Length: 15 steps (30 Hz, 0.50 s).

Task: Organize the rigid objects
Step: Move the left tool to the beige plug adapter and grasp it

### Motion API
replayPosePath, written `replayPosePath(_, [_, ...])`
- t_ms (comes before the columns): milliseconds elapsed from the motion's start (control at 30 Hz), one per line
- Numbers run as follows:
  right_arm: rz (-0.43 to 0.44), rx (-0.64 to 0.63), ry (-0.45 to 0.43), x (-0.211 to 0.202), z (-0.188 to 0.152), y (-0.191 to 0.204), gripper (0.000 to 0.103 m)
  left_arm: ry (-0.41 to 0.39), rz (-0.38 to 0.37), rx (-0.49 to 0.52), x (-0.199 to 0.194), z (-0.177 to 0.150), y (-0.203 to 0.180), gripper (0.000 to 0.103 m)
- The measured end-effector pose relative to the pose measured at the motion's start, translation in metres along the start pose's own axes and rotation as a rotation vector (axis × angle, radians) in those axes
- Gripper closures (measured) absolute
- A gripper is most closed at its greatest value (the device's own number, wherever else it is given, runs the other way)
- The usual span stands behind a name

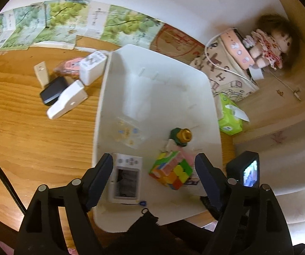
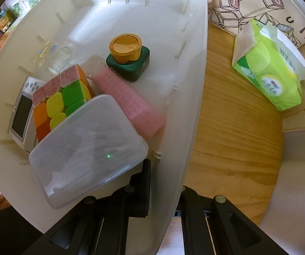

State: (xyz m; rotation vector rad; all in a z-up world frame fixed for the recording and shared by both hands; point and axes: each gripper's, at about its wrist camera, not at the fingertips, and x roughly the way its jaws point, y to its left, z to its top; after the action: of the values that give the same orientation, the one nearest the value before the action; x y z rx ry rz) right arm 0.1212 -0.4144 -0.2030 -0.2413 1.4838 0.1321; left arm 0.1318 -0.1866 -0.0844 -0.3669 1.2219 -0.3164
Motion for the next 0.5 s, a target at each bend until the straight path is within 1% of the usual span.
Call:
replayPosePath(267, [-0.012, 0.101, 0.01, 0.006, -0.001, -0.003, 0.095, 0.04, 0.055, -0.008, -0.007, 0.007, 0.037, 0.021])
replayPosePath(500, [-0.019, 0.229, 0.022, 0.006, 0.001, -0.011, 0.094, 0.026, 0.105, 0.043, -0.018, 0.018, 0.07, 0.021])
